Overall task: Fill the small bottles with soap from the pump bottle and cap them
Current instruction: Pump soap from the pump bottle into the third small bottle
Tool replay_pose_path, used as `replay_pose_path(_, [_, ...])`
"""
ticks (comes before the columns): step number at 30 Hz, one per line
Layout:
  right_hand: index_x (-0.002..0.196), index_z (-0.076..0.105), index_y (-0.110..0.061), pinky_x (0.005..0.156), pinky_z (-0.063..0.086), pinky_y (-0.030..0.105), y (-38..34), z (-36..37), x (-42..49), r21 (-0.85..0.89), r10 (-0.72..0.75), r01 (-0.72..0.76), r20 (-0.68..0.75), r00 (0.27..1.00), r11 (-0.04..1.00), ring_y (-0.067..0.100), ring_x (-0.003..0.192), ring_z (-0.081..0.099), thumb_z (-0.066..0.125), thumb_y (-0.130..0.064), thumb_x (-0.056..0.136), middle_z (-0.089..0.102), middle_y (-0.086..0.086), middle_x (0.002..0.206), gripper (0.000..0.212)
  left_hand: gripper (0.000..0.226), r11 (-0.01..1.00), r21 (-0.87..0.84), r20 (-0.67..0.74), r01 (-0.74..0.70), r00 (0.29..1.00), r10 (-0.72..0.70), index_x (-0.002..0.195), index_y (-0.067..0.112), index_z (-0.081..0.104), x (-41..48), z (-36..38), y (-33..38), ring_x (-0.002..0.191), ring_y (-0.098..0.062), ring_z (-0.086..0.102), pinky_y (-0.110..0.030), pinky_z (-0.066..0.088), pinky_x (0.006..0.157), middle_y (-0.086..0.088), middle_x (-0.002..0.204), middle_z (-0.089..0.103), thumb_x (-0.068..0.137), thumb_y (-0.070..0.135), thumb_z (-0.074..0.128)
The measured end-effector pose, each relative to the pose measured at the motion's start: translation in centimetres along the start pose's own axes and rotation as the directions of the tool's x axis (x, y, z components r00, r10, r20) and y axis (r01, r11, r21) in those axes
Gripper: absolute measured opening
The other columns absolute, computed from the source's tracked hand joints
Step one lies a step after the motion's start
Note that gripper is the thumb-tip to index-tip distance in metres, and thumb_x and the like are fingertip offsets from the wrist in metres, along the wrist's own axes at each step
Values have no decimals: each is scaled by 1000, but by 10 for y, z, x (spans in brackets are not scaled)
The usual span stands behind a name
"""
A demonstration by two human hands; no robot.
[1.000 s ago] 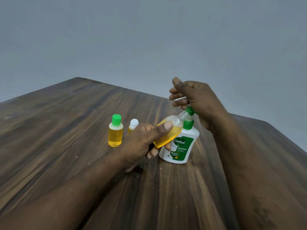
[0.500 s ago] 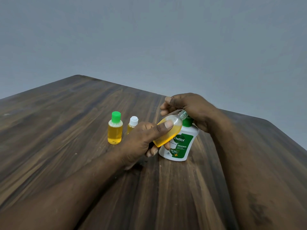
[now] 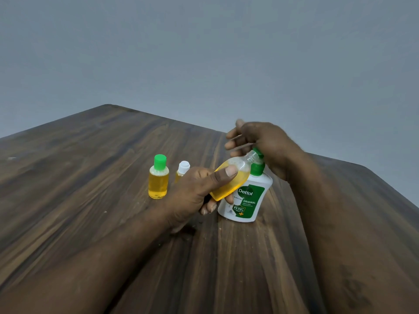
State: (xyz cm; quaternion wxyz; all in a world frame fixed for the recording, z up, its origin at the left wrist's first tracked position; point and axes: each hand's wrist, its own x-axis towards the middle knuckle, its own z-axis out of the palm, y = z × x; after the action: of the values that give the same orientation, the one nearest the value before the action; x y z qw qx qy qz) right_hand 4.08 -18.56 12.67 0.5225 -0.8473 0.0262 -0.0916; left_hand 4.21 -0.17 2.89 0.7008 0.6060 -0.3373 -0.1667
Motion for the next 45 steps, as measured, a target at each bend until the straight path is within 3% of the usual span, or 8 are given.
replay_pose_path(5, [102, 75, -5, 98, 56, 50, 6, 4, -1, -50, 102, -99, 71, 992, 994, 29, 88, 71, 48, -26, 109, 78, 18, 105, 35, 61, 999, 29, -4, -22, 1000, 22, 64, 12, 73, -1, -1, 0, 40, -14, 42, -19, 34, 44, -32, 58, 49, 84, 68, 59])
replay_pose_path(8, [101, 76, -7, 102, 56, 53, 8, 4, -1, -75, 104, -99, 77, 992, 992, 31, 93, 73, 47, -26, 110, 80, 14, 101, 36, 61, 1000, 29, 6, 5, 1000, -5, 66, 10, 73, -1, -1, 0, 41, -14, 42, -21, 35, 46, -14, 50, 49, 88, 66, 60])
replay_pose_path(15, [108, 73, -6, 73, 56, 32, -5, -1, -5, -104, -33, 31, -10, 999, 994, 16, 77, 73, 49, -38, 109, 80, 7, 95, 40, 59, 1000, 21, -7, -1, 1000, 1, 67, 10, 74, -2, 0, 1, 39, -12, 42, -19, 35, 45, -9, 48, 48, 90, 63, 59])
replay_pose_path(20, [110, 71, -19, 74, 48, 37, -12, -10, -1, -106, -76, 61, -147, 986, 993, 20, 79, 75, 41, -70, 101, 80, 3, 94, 60, 60, 1000, 17, -4, -12, 1000, 12, 67, 12, 74, 1, -1, 1, 41, -13, 43, -21, 35, 46, -9, 49, 50, 85, 68, 59])
replay_pose_path(27, [108, 73, -13, 85, 54, 44, 1, 2, 1, -134, 36, -35, 3, 999, 990, 25, 85, 71, 48, -56, 106, 80, 7, 96, 49, 59, 1000, 12, 1, -14, 1000, 14, 65, 15, 74, 0, -2, -1, 41, -14, 42, -21, 35, 45, -10, 48, 50, 84, 68, 59])
replay_pose_path(30, [105, 76, -10, 87, 56, 44, 3, 3, -1, -114, 96, -89, 54, 994, 989, 27, 86, 71, 48, -55, 106, 80, 13, 101, 53, 59, 1000, 17, 12, -17, 1000, 17, 65, 14, 73, 0, -2, -1, 42, -15, 43, -23, 35, 45, -25, 55, 52, 84, 68, 59])
replay_pose_path(33, [105, 77, -8, 82, 56, 40, 3, 5, -3, -119, 115, -105, 79, 990, 987, 25, 83, 70, 48, -55, 105, 79, 14, 102, 56, 59, 1000, 28, 22, 3, 1000, -3, 67, 14, 74, 0, -2, -2, 42, -14, 43, -22, 36, 46, -12, 51, 50, 85, 68, 58])
replay_pose_path(45, [105, 75, -13, 81, 53, 40, -11, -12, -3, -105, -14, 8, -57, 998, 994, 24, 83, 74, 26, -78, 98, 80, 7, 94, 82, 57, 1000, 23, 13, -3, 1000, 2, 67, 14, 74, -1, -1, 1, 42, -12, 43, -22, 35, 45, -4, 47, 51, 84, 67, 58])
